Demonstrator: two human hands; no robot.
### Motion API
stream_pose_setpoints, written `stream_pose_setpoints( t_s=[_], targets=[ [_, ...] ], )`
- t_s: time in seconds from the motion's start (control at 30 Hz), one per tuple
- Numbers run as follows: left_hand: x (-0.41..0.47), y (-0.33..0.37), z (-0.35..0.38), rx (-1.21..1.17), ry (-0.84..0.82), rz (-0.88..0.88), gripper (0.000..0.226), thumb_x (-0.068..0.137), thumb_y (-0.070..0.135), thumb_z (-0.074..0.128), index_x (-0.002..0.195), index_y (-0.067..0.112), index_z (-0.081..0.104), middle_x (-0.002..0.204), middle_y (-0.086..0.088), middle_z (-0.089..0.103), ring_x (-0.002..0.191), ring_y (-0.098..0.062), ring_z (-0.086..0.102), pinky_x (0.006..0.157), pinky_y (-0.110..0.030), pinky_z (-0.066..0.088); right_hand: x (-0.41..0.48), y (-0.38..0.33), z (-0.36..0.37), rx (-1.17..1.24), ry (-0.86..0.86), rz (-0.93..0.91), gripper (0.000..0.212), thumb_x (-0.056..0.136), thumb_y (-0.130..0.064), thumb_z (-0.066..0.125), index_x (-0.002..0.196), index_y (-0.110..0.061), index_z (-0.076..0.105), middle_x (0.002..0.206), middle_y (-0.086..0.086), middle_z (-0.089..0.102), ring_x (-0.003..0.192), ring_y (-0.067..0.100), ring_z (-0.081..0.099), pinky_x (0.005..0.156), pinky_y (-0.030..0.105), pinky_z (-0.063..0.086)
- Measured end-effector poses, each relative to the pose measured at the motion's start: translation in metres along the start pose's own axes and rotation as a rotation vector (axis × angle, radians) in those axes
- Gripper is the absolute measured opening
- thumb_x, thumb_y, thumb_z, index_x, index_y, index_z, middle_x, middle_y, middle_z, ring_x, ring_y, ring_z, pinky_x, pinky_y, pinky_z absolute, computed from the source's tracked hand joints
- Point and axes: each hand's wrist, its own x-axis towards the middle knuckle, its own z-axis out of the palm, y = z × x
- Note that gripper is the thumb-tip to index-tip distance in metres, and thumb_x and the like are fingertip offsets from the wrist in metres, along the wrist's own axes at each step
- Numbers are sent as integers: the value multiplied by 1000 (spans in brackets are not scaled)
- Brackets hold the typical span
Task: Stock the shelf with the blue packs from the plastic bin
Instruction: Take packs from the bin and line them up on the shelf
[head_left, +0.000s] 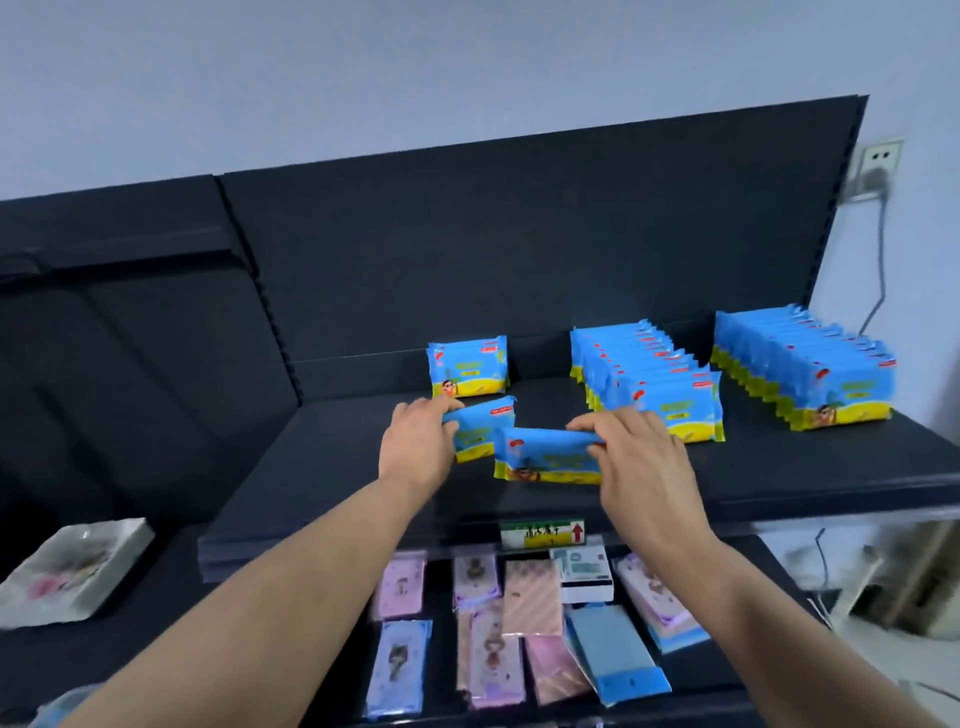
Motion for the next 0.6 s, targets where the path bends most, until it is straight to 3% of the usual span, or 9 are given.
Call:
stream_pose_setpoints(
  t_s=[0.4, 0.6],
  targets=[
    [154, -44, 48, 22, -140, 42, 31, 96, 24, 47, 123, 30, 60, 129, 3, 51, 121, -22, 35, 94, -37, 35, 96, -4, 111, 10, -112, 66, 30, 90, -9, 53, 109, -32, 58, 101, -11, 55, 92, 18, 46, 72, 32, 38],
    [183, -51, 63, 35, -15, 98, 25, 93, 30, 55, 116, 33, 63, 118, 7, 54, 116, -19, 37, 93, -33, 35, 114, 1, 136, 30, -115, 73, 29, 85, -9, 53, 102, -31, 59, 95, -11, 57, 83, 16, 45, 66, 36, 42]
  ],
)
